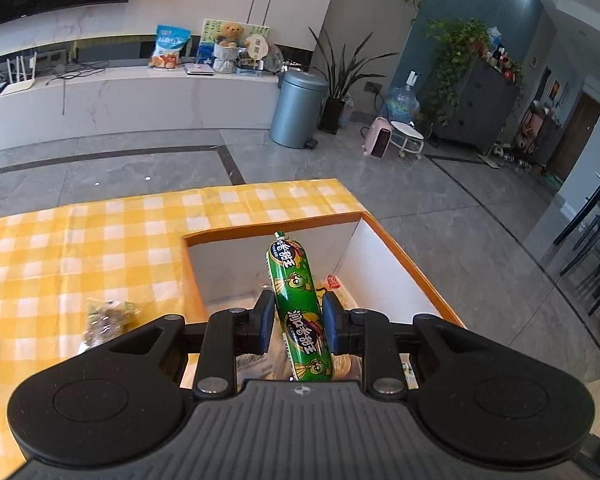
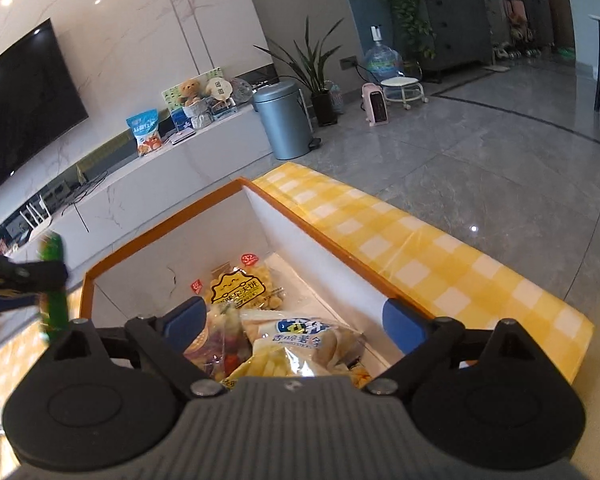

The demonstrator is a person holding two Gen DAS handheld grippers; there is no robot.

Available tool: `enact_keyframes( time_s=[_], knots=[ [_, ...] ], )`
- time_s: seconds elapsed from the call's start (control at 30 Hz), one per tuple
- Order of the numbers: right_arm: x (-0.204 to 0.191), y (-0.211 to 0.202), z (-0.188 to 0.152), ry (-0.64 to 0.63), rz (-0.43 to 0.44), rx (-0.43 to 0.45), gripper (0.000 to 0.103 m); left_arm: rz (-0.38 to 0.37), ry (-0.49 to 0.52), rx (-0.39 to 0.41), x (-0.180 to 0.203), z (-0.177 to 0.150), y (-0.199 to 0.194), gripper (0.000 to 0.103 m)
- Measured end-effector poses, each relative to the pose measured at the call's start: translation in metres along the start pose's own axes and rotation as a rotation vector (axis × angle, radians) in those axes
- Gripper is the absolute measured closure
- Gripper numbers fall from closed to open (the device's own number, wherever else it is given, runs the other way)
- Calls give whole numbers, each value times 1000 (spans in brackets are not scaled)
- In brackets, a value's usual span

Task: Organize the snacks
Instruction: 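Open both tools to drop the potato-stick bag and sausage into the box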

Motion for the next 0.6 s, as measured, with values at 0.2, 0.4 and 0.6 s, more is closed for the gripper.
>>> enact_keyframes(
  time_s=[0.2,0.4,0.6],
  knots=[
    [-10,9,-5,-13,10,-16,12,62,-9,-23,-1,-3,36,74],
    [-11,4,-6,-20,23,-8,12,169,14,-60,-6,-8,45,57],
    [-8,5,-6,-9,9,-16,12,171,25,-14,-6,-13,18,31]
  ],
)
Point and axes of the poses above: each gripper's, at about its wrist camera, not at the fingertips, and y roughly the way its jaws point, x to its right, z to its top, the point moved 1 cm from there along y, roughly the way its jaws point, and after that the axes turned 4 degrees about y, right-handed, at the moved point
